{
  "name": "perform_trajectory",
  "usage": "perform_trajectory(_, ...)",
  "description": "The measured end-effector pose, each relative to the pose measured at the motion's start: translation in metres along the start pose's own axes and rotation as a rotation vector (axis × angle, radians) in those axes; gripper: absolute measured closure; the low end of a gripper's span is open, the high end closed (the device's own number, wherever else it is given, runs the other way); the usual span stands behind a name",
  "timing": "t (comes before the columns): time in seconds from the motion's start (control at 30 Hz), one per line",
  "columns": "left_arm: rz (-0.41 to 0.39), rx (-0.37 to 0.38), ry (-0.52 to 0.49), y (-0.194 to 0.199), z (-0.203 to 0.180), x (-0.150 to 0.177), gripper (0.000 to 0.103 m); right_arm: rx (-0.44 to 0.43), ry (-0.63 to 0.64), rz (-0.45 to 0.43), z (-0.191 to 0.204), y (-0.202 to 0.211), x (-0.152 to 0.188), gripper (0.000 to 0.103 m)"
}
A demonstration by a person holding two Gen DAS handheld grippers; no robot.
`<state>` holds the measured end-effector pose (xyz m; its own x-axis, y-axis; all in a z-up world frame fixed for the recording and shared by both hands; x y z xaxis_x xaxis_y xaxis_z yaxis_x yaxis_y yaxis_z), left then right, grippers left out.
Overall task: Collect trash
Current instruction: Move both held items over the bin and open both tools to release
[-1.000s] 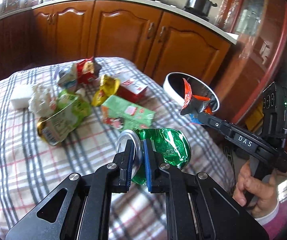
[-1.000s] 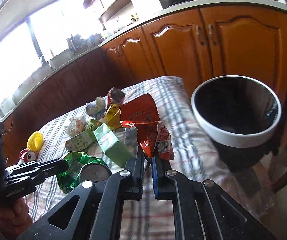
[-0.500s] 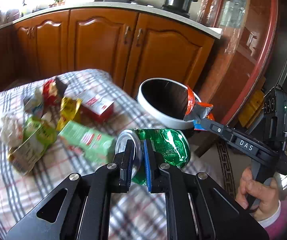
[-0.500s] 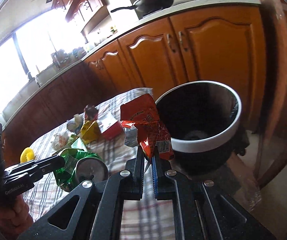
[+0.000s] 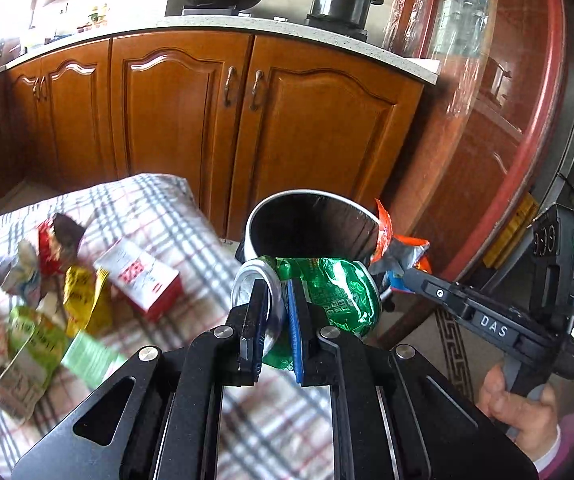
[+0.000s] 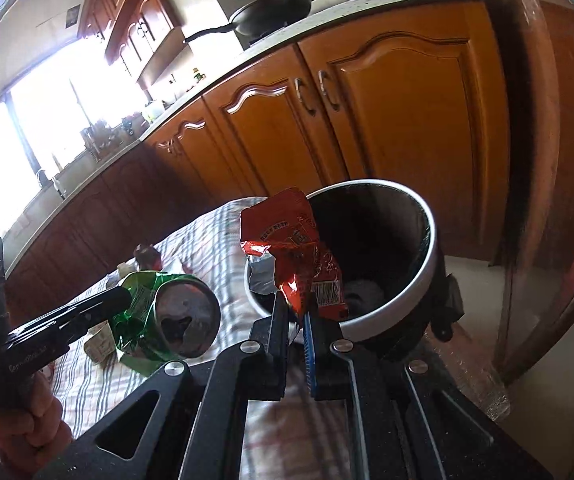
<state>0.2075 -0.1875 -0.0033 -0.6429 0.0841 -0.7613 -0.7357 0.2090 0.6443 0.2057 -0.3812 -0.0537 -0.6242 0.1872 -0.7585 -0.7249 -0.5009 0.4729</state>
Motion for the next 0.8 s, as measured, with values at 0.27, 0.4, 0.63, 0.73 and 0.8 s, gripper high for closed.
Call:
perform_trajectory(0.27, 0.003, -0.015, -0.022, -0.036, -0.017, -0.023, 0.094, 0.01, -0.023, 0.003, -0.023, -0.009, -0.02, 0.096)
perform_trajectory(0.4, 0.017, -0.018, -0.027, -0.052, -0.022, -0.03, 0.094, 0.017, -0.022, 0.016, -0.029, -0.017, -0.025, 0.096)
perform_trajectory(0.63, 0.041, -0.029, -0.046, -0.079, -0.034, -0.035, 0.094, 0.03, -0.039, 0.046, -0.045, -0.031, -0.029, 0.096)
perform_trajectory(0.73, 0.057, -0.033, -0.05, -0.09, -0.038, -0.035, 0.094, 0.035, -0.046, 0.058, -0.052, -0.037, -0.031, 0.096)
perform_trajectory(0.8, 0.065, -0.033, -0.052, -0.096, -0.039, -0.038, 0.094, 0.038, -0.048, 0.063, -0.057, -0.04, -0.033, 0.096)
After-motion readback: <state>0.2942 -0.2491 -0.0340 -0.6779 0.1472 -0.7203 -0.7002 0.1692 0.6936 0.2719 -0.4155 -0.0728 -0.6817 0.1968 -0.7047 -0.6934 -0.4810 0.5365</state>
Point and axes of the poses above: each gripper's, at about its wrist camera, not at the fingertips, and y roughly against the way its jaws point, z to its left, x to its underside, the point moved 3 cm from there along -y, roughly the way its jaws point, and after that the axes turned 11 degrees about -x, right-handed, at the moved point
